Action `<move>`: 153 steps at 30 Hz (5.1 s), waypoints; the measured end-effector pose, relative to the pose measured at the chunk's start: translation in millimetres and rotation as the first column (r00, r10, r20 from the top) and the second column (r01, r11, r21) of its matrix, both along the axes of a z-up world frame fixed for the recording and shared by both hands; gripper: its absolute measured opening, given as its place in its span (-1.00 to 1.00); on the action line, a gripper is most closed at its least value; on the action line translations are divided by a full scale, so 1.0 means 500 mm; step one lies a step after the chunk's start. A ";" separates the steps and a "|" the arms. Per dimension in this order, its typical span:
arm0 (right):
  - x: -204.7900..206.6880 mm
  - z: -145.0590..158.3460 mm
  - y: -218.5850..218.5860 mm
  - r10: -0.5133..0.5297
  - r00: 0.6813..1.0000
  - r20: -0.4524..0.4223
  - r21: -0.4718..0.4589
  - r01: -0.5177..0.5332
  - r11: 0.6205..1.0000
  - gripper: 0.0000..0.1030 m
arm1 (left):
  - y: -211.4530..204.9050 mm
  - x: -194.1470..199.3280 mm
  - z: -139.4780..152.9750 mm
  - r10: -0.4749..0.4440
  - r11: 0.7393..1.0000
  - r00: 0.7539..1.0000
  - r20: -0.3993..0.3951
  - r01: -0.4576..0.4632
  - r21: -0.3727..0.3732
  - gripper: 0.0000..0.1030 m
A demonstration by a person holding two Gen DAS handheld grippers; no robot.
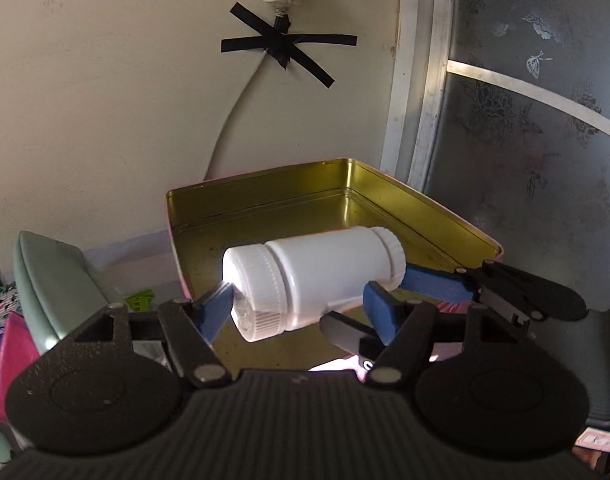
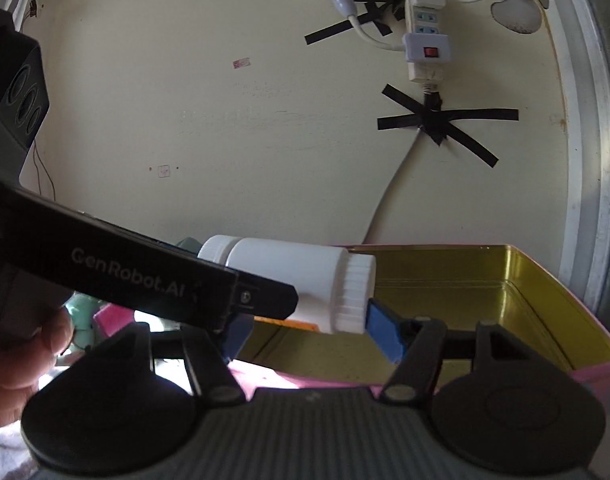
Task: Organize objects
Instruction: 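Carry the bottle into the pink biscuit tin and open the left gripper, then withdraw the left gripper from the tin toward the pile of items, then lower the left gripper onto the teal teddy bear in the red shirt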
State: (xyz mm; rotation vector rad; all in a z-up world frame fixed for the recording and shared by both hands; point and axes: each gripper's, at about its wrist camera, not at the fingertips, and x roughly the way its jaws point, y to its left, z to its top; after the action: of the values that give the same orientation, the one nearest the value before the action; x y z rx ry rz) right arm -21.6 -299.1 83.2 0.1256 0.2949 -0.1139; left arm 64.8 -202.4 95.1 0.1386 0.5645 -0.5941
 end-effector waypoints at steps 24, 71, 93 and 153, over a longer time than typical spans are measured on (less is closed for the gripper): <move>-0.003 -0.053 0.105 0.132 0.990 0.042 -0.168 -0.123 0.978 0.58 | 0.111 -0.080 -0.045 0.216 0.975 0.976 0.011 -0.215 -0.053 0.49; -0.140 -0.058 0.124 -0.427 0.862 0.273 0.120 0.410 0.904 1.00 | 0.221 -0.216 -0.134 0.294 0.955 0.922 0.253 -0.290 -0.055 0.87; -0.088 -0.067 0.182 -0.333 0.915 0.229 -0.076 0.358 0.931 0.99 | 0.217 -0.226 -0.153 0.361 0.928 0.886 0.290 -0.373 -0.015 1.00; -0.018 -0.062 0.336 0.539 0.812 -0.224 -0.094 -0.568 0.818 0.53 | 0.495 -0.195 -0.084 0.343 0.880 0.919 -0.193 -0.386 -0.276 0.64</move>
State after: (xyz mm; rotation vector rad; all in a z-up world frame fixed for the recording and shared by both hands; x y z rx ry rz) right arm -30.4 -131.2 52.1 -0.1346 0.5010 0.4413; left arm -33.0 45.1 53.2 -0.3060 0.6062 -0.3155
